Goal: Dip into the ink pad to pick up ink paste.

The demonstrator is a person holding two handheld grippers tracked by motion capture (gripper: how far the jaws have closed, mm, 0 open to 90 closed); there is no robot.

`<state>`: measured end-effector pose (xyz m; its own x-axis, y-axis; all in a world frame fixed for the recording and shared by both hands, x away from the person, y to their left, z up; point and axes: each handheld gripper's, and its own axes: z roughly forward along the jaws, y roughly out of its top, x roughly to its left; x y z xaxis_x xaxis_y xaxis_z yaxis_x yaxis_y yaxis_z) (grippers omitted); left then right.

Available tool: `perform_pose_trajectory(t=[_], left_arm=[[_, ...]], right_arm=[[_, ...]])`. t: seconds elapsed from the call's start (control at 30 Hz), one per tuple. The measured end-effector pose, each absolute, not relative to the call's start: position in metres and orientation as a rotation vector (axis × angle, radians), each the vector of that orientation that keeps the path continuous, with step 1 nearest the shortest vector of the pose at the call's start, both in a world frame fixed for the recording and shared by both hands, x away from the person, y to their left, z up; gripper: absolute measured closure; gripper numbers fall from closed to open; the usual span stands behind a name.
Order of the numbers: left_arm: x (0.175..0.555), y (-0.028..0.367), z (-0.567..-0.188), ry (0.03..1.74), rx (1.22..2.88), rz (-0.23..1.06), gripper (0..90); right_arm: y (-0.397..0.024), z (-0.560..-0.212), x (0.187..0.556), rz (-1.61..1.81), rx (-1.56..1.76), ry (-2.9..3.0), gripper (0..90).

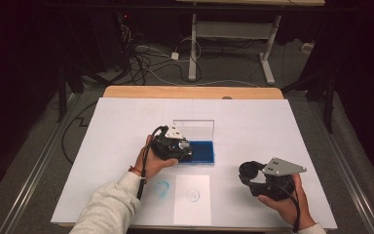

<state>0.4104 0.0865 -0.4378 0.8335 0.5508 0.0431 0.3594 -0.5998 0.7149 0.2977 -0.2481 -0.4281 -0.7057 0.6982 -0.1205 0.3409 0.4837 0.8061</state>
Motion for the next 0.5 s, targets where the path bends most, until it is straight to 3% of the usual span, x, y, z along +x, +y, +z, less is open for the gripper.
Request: perform_pose_trajectory(t=[0.5], left_arm=[[0.4097,0.08,-0.4315,0.654,2.337,0.369,54.7]], right_arm=[[-0.2477,-0.4266,0.292,1.096,0.84,2.294,38.5]])
